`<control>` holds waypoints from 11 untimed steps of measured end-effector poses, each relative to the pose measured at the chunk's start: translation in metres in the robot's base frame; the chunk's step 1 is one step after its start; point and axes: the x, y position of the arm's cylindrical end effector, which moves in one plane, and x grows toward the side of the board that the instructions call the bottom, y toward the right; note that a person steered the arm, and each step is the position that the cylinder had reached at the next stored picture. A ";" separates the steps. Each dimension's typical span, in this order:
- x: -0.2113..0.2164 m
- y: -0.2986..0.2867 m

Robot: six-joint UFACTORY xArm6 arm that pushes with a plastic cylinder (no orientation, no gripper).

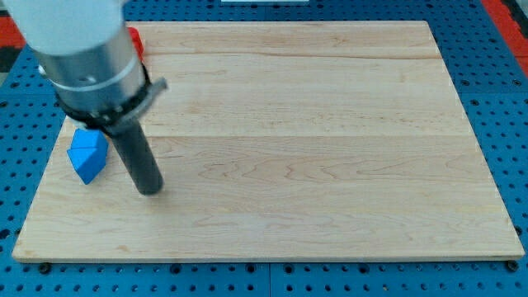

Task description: Move the blue triangle slightly to the top

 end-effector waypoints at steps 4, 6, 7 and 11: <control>0.040 -0.176; 0.015 -0.176; -0.020 -0.176; -0.079 -0.095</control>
